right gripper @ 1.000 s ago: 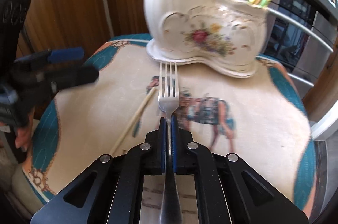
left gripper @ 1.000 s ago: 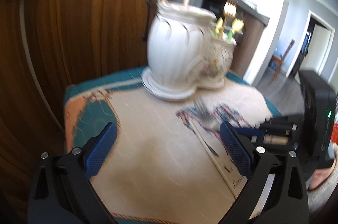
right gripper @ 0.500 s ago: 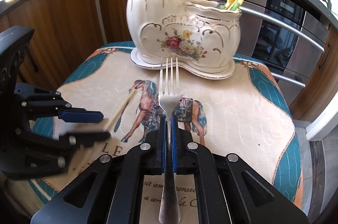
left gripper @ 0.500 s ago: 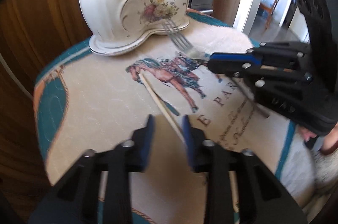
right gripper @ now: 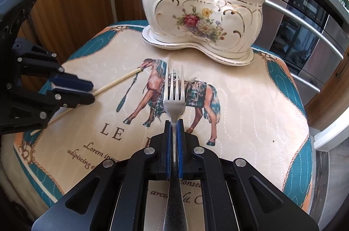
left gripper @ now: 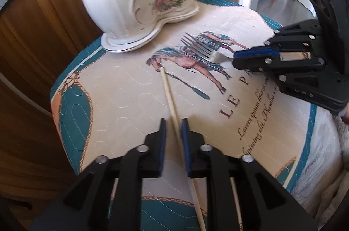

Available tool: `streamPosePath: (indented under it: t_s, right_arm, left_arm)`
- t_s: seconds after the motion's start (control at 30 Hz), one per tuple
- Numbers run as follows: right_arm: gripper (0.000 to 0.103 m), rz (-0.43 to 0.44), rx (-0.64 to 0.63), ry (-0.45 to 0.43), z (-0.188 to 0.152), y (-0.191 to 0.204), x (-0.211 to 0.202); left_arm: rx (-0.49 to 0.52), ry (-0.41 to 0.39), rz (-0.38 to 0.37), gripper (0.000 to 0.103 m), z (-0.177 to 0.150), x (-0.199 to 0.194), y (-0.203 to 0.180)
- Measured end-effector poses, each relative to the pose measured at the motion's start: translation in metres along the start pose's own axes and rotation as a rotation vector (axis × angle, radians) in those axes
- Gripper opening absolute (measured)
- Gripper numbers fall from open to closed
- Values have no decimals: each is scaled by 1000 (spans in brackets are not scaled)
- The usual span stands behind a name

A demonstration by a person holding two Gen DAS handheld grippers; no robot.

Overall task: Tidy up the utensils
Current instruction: 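Lift the chopstick and silver fork and lower them into the ceramic holder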

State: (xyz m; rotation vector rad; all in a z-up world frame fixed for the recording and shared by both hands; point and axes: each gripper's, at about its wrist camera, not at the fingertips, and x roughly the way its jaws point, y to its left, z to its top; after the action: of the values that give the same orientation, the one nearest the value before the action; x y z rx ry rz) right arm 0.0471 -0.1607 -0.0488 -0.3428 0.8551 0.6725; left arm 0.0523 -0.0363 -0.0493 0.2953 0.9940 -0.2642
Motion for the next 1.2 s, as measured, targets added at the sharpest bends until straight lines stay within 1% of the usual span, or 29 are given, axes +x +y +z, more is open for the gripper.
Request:
streamPosePath:
  t_s: [0.03, 0.07, 0.2, 0.23, 0.27, 0.33, 0.5, 0.6, 0.7, 0.77, 0.83, 0.9, 1.03, 1.13, 1.2]
  right_arm:
    - [8, -2, 3, 0, 0, -1, 0]
    - [8, -4, 5, 0, 0, -1, 0]
    - [9, -3, 12, 0, 0, -1, 0]
    - [8, -3, 18, -4, 0, -1, 1]
    - [8, -4, 19, -7, 0, 0, 2]
    - [7, -14, 24, -19, 1, 2, 3]
    - [6, -9, 39, -65, 3, 2, -6]
    - [6, 14, 62, -138, 7, -3, -22]
    - [6, 50, 81, -246, 11, -6, -44]
    - [6, 53, 87, -307, 13, -7, -55]
    - [6, 46, 95, -369, 14, -8, -65]
    - [6, 44, 111, -434, 15, -9, -74]
    - [6, -5, 125, -544, 20, -9, -89]
    - [6, -19, 146, -625, 29, -11, -102]
    - [6, -40, 161, -678, 42, -14, -112]
  left_arm:
    - [-19, -3, 10, 29, 1, 0, 2]
    - [-40, -7, 13, 31, 0, 0, 3]
    - [-100, -31, -3, 31, -6, -1, 8]
    - [-113, -38, -13, 26, -6, -1, 9]
    - [-116, -44, -19, 18, -6, 0, 7]
    - [-113, -58, -1, 5, -11, -1, 8]
    - [-134, -87, -13, 4, -15, -2, 13]
    - [-126, -140, -33, 4, -17, -15, 11]
    - [-126, -239, -52, 4, -17, -38, 14]
    - [-140, -308, -65, 4, -16, -53, 18]
    - [-161, -407, -78, 4, -16, -71, 24]
    - [-182, -482, -76, 4, -9, -82, 27]
    - [-221, -617, -64, 4, 4, -97, 38]
    - [-257, -697, -82, 4, 19, -107, 51]
    - [-277, -743, -101, 4, 30, -113, 60]
